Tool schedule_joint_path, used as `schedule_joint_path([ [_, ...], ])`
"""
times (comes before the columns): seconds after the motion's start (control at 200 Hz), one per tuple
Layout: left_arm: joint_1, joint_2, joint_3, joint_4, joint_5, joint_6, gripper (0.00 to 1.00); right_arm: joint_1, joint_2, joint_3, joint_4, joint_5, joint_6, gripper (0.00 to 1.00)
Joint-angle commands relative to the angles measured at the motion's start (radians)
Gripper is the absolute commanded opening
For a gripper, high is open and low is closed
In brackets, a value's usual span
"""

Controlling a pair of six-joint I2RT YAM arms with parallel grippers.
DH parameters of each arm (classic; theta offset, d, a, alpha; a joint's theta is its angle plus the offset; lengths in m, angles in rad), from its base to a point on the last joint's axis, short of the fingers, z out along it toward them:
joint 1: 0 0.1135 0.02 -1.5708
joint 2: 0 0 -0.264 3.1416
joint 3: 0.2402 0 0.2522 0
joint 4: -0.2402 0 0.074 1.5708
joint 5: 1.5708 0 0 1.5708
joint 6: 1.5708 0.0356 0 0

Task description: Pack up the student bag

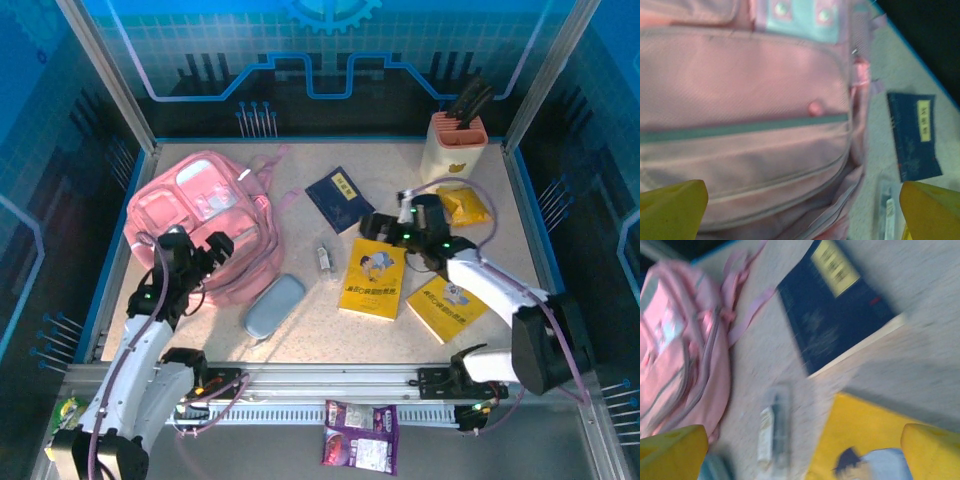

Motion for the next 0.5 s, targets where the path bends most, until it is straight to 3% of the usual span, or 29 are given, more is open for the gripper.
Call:
schedule_joint_path([
  [0.0, 0.011, -0.030, 0.008, -0.202, -0.012, -0.067, 0.99, 0.122, 0.102, 0.084, -0.088, -0.032, 0.017, 1.00],
  [0.205, 0.016, -0.060, -0.031, -0.278, -0.075, -0.097, 0.99, 0.290, 0.320, 0.288, -0.083, -0.029, 0.026, 1.00],
  [0.32, 0.020, -0.060, -0.041, -0.308, -0.142, -0.123, 0.99, 0.344, 0.441, 0.409, -0.111, -0.017, 0.018, 0.98],
  [0.495, 0.040, -0.049, -0.085, -0.249, -0.130, -0.137, 0.99, 0.377, 0.610, 0.567, -0.130, -0.015, 0.016, 0.89],
])
